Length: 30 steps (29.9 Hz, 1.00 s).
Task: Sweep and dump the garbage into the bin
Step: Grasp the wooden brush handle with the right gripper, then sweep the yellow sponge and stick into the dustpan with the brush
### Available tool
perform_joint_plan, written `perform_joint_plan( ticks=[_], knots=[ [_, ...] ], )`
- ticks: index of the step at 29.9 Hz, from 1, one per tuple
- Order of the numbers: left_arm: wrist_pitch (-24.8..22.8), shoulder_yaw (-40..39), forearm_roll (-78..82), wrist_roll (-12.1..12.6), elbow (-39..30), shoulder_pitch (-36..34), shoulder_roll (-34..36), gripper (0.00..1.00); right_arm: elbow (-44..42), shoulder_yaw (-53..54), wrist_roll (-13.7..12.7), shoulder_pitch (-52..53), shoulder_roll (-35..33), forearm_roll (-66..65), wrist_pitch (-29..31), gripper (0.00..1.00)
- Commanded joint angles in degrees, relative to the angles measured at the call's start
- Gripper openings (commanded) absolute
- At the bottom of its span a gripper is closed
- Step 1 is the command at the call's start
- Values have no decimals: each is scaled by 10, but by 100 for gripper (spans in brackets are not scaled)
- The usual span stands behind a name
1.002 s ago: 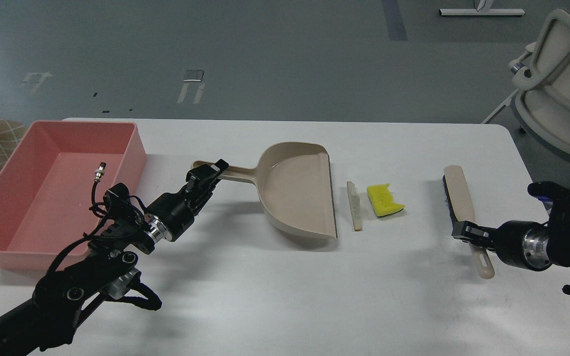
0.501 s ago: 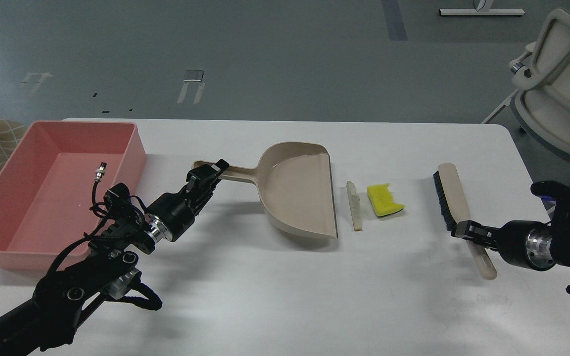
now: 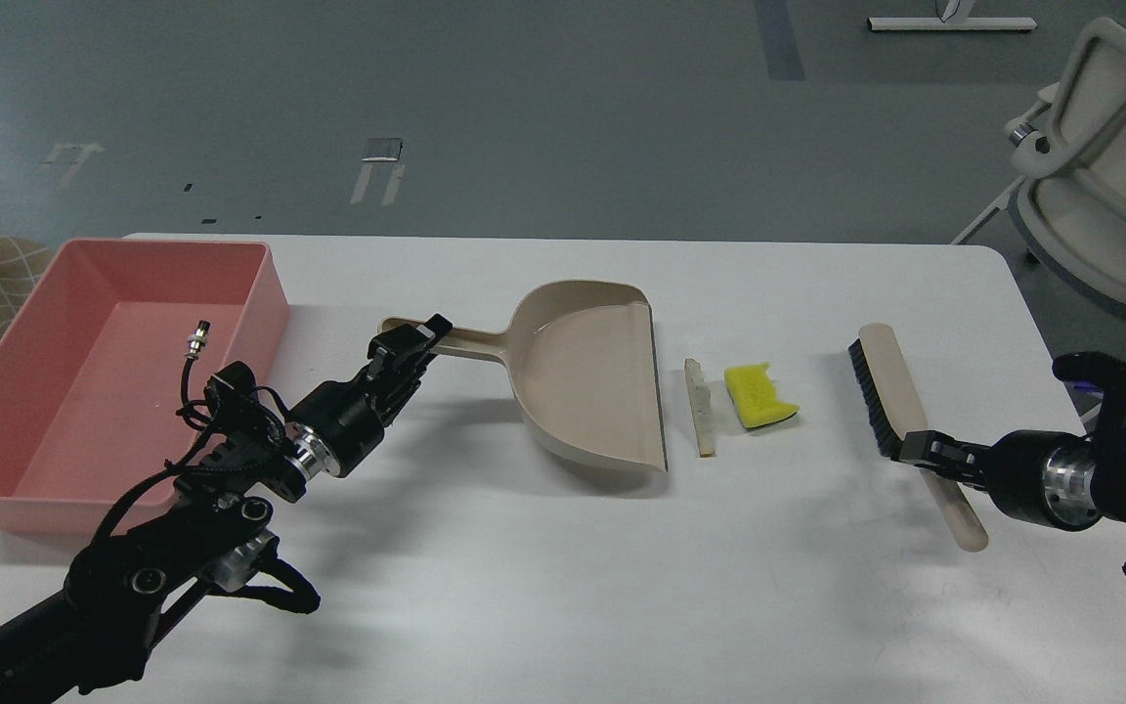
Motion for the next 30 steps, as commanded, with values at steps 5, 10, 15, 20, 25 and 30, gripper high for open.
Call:
perform_joint_plan(
  ticks=[5, 10, 15, 20, 25, 30],
  knots=[
    [0, 0, 0, 0, 0, 0, -1, 11, 3, 0, 0, 1, -13, 0, 0, 34],
    [0, 0, 0, 0, 0, 0, 0, 11, 3, 0, 0, 1, -14, 0, 0, 14],
    [0, 0, 1, 0, 0, 2, 1, 11, 3, 7, 1, 1, -14, 1, 0, 0],
    [0, 0, 3, 1, -3, 14, 0, 11, 6, 21, 2, 1, -7, 3, 0, 0],
    [0, 0, 4, 1, -3, 16, 2, 11, 28, 21, 2, -2, -5, 3, 0, 0],
    [0, 0, 5, 1, -3, 16, 0, 11, 42, 12, 1, -4, 20, 3, 0, 0]
  ],
)
